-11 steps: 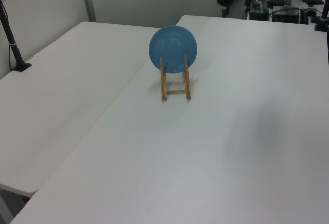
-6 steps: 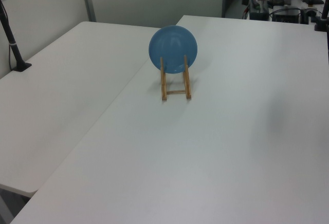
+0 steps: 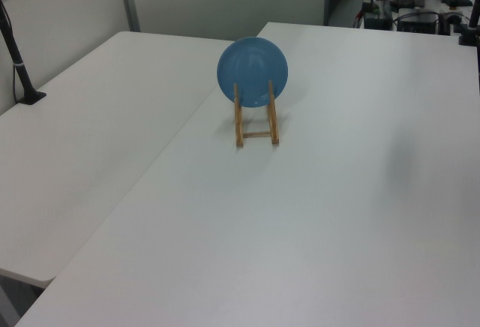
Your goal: Place plate in plate rack
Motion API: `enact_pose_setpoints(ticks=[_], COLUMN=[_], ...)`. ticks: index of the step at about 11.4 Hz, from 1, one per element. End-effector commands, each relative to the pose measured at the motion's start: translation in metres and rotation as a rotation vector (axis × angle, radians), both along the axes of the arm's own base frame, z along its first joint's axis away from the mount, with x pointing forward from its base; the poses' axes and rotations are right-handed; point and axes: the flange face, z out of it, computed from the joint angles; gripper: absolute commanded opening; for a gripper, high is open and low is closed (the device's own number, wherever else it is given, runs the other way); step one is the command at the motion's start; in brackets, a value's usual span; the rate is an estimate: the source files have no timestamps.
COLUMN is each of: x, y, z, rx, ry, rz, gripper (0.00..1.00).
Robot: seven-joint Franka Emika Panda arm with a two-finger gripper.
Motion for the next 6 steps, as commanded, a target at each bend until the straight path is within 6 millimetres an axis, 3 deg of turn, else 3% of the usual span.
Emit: enact_pose_setpoints(ticks=[1, 6], x=[-0.0027, -0.0016], y=[0.0033, 0.0083], z=[0.0012, 0.0019], rx=[0.038, 0.066], ry=[-0.023, -0.032], rz=[-0.018, -0.123], gripper=[1.00, 1.00])
